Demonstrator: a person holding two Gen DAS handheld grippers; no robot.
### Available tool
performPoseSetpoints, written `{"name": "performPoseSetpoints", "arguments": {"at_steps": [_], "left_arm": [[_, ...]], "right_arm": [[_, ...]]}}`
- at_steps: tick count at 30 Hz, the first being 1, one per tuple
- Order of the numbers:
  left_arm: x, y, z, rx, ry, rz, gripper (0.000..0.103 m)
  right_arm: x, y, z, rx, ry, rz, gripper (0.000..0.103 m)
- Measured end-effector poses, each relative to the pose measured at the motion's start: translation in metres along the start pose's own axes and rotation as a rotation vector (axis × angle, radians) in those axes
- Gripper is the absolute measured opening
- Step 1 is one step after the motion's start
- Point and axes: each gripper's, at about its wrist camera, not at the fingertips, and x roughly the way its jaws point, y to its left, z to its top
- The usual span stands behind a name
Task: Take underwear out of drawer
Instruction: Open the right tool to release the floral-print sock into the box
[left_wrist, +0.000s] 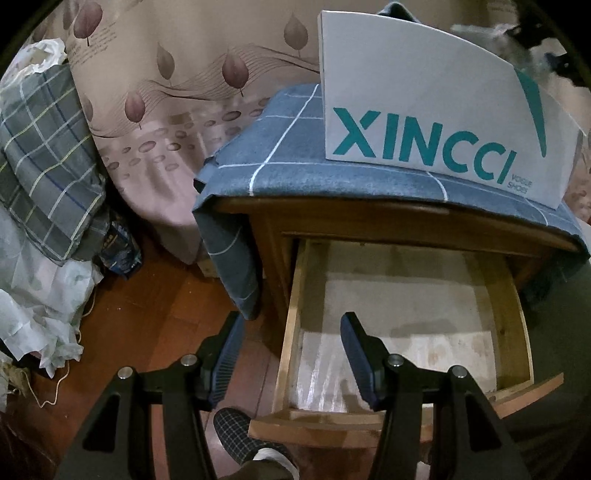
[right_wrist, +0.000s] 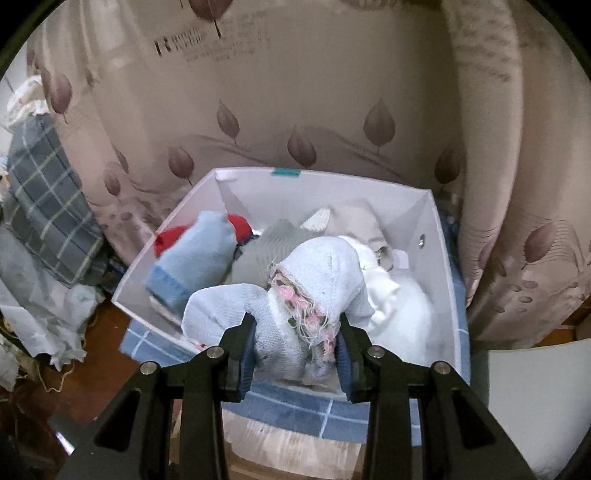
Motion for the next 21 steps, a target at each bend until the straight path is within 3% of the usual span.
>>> {"name": "performPoseSetpoints", "arguments": {"at_steps": [15, 18, 21], "left_arm": [[0.003, 0.009, 0.004, -0.05, 0.024, -0.036, 0.055], [0.005, 0.01, 0.004, -0.053, 0.029, -0.039, 0.055], [0.004, 0.009, 0.003, -0.051, 0.029, -0.038, 0.055]], "right_arm": [[0.061, 0.015, 0.019, -0.039, 0.012, -0.147, 0.037], [0.056, 0.02, 0.014, -0.047, -0.017, -0.157, 0.042], [0.047, 0.018, 0.009, -0.043, -0.041, -0.139, 0.055]]}}
